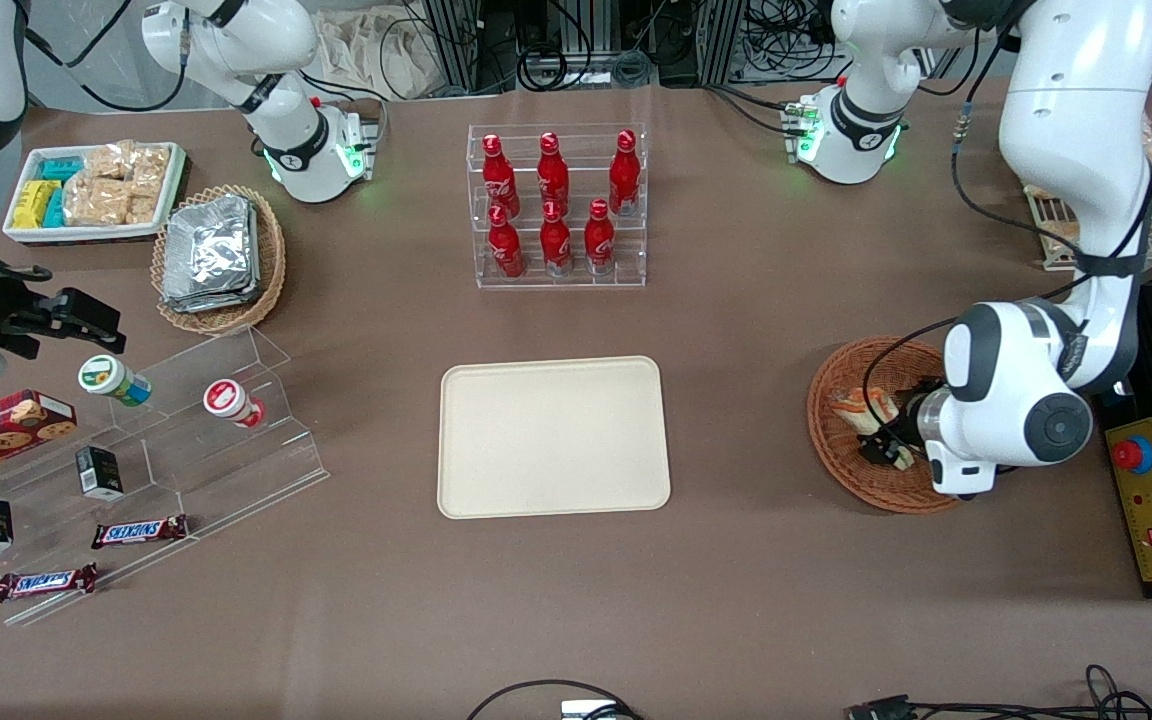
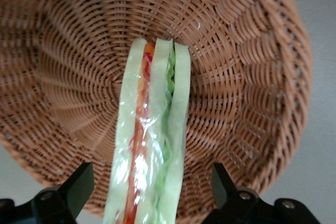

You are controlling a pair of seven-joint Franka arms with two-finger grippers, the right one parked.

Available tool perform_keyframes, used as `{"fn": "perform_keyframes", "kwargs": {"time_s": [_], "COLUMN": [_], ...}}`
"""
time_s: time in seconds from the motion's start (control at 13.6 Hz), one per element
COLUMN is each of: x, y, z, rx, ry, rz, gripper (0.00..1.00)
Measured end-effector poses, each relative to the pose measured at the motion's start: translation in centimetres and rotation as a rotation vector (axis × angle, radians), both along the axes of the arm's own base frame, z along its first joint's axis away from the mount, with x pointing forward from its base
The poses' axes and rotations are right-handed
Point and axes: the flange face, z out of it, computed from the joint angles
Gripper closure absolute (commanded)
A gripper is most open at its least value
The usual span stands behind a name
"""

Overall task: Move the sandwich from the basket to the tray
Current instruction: 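Close the left gripper on the wrapped sandwich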

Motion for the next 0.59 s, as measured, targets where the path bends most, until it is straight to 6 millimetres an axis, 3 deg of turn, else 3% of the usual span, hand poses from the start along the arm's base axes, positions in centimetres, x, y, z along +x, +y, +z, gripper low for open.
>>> {"fn": "perform_keyframes", "kwargs": {"time_s": [0.07,0.15,0.22,0.3,0.37,0.59], "x": [-0.2,-0.4,-0.5,-0.6,-0.6,-0.6], "y": [0.0,0.0,0.0,-0.1,-0.1,-0.3], "z": [-0.9,-1.6,-2.0,-2.2,-2.2,-1.8], "rx": [0.001,0.002,0.002,0.002,0.002,-0.002], "ry": [0.004,0.005,0.004,0.005,0.004,-0.003], "rz": [0.001,0.003,0.004,0.004,0.003,-0.005], "gripper": [0.04,0.22,0.55,0.81,1.0,1.0]}}
